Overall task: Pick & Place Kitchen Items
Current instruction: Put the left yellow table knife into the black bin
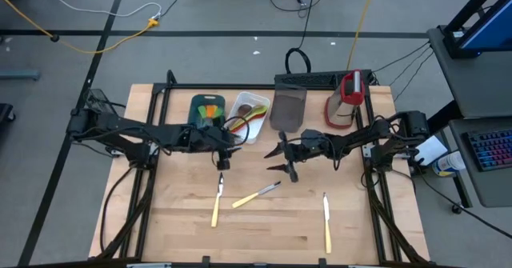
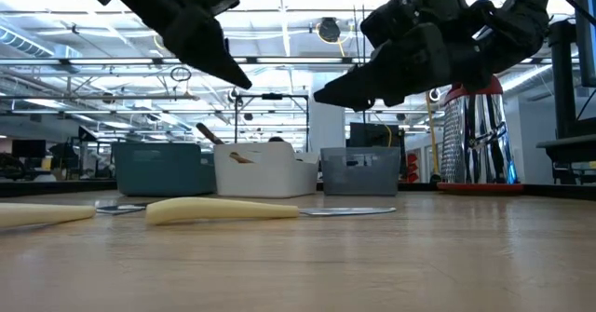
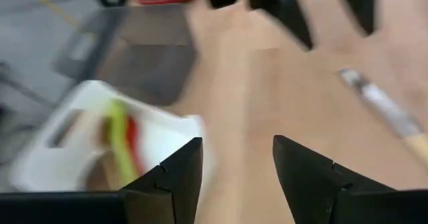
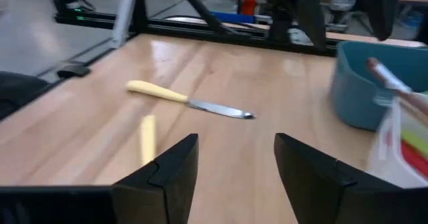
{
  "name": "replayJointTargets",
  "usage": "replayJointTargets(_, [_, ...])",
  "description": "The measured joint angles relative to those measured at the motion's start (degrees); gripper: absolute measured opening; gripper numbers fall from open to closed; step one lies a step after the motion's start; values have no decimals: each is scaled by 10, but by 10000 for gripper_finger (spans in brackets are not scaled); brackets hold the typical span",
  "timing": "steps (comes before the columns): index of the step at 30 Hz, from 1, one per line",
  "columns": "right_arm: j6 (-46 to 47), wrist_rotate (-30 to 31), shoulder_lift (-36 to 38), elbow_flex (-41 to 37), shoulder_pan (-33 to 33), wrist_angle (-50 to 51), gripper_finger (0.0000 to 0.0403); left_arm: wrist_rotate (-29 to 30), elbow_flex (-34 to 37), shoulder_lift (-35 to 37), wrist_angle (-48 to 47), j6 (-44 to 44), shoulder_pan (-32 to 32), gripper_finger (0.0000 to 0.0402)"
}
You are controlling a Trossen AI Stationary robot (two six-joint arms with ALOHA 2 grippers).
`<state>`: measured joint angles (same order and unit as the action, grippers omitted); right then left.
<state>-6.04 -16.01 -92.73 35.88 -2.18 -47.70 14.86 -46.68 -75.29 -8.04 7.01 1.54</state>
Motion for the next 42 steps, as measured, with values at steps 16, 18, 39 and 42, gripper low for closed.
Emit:
replayJointTargets(16, [-7,-6,0,0,31,0,198,-66,0,-5,-8,-320,53,186])
replayJointTargets(18, [-7,-6,0,0,30,0,198,-85,0,-4,-23,-366,63,186])
replayJointTargets(39, [-78,-6,0,0,30,-1,196,-82,0,-25,-202,-877,201,186])
replayJointTargets(42, [-112,-6,0,0,30,-3,196,-96,0,-54,-196,-929,222,186])
